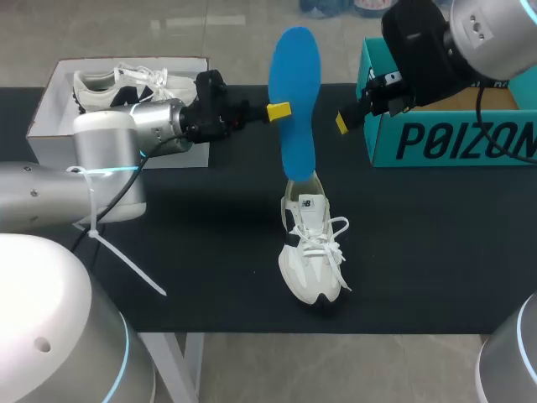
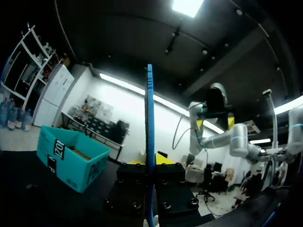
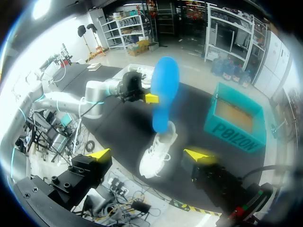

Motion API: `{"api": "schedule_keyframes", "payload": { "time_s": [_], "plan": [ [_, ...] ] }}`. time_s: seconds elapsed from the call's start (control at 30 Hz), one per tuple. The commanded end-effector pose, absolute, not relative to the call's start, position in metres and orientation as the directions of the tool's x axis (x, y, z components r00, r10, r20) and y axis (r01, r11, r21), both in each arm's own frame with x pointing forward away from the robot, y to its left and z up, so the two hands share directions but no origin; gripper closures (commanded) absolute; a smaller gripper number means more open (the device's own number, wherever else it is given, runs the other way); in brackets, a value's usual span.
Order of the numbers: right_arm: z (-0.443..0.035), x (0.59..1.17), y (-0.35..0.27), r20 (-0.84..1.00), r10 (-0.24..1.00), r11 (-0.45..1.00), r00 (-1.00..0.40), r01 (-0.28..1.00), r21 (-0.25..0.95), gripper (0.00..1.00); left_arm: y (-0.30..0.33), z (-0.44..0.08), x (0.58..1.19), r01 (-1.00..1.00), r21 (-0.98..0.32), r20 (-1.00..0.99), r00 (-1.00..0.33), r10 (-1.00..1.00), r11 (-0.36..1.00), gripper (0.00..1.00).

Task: Take the shoe out of the shoebox, open the shoe tongue, remove and reinsert the insole, then place the shoe into the shoebox

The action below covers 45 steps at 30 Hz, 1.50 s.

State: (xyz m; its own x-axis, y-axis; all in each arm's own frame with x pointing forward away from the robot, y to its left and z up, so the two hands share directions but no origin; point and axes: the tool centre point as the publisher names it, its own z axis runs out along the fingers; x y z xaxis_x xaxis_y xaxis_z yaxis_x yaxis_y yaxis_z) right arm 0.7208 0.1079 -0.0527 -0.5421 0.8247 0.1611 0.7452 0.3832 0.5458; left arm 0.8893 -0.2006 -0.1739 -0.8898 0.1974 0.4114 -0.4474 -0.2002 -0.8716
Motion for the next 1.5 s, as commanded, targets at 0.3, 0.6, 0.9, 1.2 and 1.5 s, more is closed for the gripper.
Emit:
{"api": "schedule_keyframes", "payload": {
  "time_s": [0.3,0.6,0.9,1.2,1.5],
  "plan": [
    [-0.054,0.723,0.110,0.161,0.826,0.383,-0.541,0.747,0.544,0.00,-0.199,-0.175,0.897,-0.742,-0.658,0.732,-0.670,0.124,-0.126,1.00],
    [-0.054,0.723,0.110,0.161,0.826,0.383,-0.541,0.747,0.544,0.00,-0.200,-0.193,0.893,-0.905,-0.416,0.865,-0.425,0.268,-0.092,1.00],
    [-0.054,0.723,0.110,0.161,0.826,0.383,-0.541,0.747,0.544,0.00,-0.212,-0.206,0.888,-0.929,-0.367,0.899,-0.365,0.240,-0.040,1.00],
    [-0.054,0.723,0.110,0.161,0.826,0.383,-0.541,0.747,0.544,0.00,-0.199,-0.197,0.892,-0.911,-0.401,0.889,-0.412,0.201,-0.095,1.00],
    [-0.054,0.723,0.110,0.161,0.826,0.383,-0.541,0.747,0.544,0.00,-0.198,-0.198,0.895,-0.904,-0.403,0.893,-0.422,0.155,-0.140,1.00]
  ]
}}
